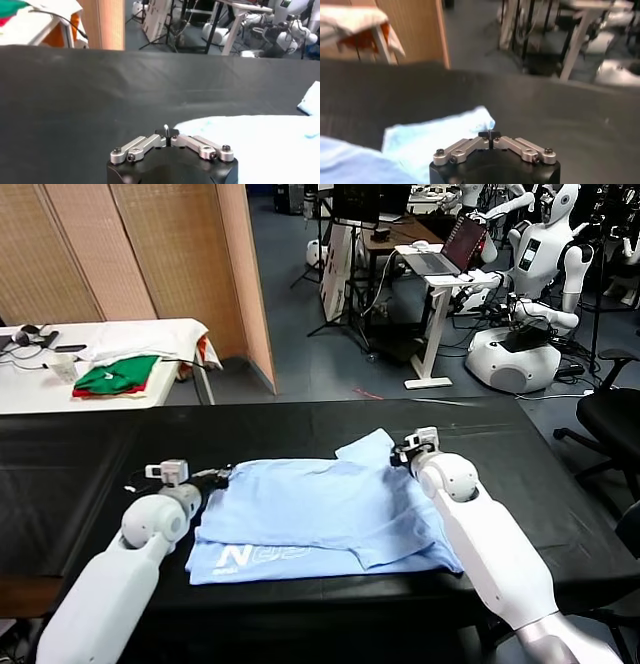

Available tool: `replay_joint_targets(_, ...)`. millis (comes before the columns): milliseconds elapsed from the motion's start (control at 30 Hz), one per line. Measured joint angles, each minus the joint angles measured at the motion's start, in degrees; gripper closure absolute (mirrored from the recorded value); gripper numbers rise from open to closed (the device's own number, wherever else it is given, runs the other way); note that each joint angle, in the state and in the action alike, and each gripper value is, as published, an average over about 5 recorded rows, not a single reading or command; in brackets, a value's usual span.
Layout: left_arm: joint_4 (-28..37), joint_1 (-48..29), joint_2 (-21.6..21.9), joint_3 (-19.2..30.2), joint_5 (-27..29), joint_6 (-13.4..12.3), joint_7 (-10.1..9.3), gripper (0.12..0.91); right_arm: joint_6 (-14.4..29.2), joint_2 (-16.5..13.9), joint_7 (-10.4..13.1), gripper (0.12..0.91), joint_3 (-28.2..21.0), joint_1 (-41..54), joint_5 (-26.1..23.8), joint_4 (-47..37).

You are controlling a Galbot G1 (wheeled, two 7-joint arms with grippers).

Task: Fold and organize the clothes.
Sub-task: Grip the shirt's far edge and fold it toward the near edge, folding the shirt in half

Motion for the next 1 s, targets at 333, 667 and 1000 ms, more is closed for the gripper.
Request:
replay_joint_targets(333,-8.29,6.19,4.60,-3.69,-0.90,-0.14,-0.73,0.880,-4.26,-5.44,1.15,0.884,3.92,-7.57,0.03,13.00)
replay_joint_targets(667,-17.22,17.14,7.58,-7.98,1.46,-0.29,-0.26,0.880,-4.26,-9.88,0.54,0.884,8.28,-18.45,-2.17,25.89)
replay_joint_targets(1000,-21.00,23.86,6.56,-8.84,4.24,-0.32,0.06,0.880,-4.26,-11.48,-0.48,0.884,11.84,-29.47,-3.14,30.88)
